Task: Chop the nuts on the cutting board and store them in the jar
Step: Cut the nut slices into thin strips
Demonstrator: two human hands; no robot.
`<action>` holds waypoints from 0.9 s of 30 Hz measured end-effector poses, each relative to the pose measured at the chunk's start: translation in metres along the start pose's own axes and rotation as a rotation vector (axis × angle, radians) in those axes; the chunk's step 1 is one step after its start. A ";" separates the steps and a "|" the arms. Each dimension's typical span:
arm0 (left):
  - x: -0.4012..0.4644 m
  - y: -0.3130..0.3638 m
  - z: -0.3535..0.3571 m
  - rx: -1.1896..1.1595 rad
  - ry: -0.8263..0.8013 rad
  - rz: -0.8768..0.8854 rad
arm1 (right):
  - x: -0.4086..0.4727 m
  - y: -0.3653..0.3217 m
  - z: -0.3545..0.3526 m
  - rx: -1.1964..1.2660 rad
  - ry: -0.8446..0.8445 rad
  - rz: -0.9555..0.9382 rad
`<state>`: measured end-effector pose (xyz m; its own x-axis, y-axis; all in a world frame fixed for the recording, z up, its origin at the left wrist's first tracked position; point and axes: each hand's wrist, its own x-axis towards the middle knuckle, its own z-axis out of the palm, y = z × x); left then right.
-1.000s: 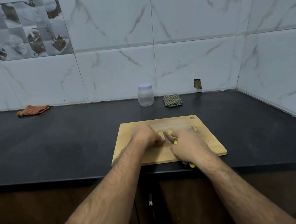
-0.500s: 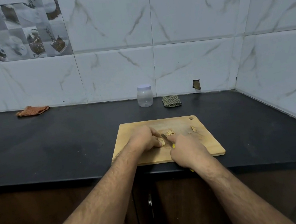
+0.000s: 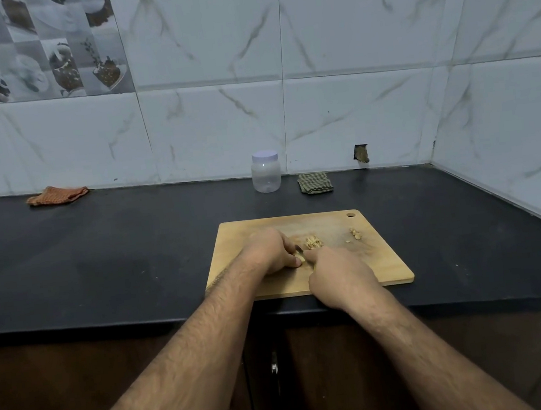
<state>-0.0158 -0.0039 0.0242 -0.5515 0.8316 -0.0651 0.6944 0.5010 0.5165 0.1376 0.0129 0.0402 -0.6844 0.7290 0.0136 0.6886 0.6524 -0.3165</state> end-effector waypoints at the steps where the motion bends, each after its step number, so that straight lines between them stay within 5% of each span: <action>1: 0.000 0.000 0.000 -0.007 -0.004 -0.005 | -0.001 0.000 0.001 0.008 0.005 0.004; 27: -0.001 0.007 0.000 0.062 -0.046 -0.008 | 0.002 -0.005 -0.001 -0.023 -0.030 0.036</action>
<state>-0.0102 -0.0010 0.0276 -0.5362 0.8370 -0.1091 0.7184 0.5204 0.4616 0.1330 0.0116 0.0432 -0.6661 0.7454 -0.0258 0.7176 0.6310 -0.2947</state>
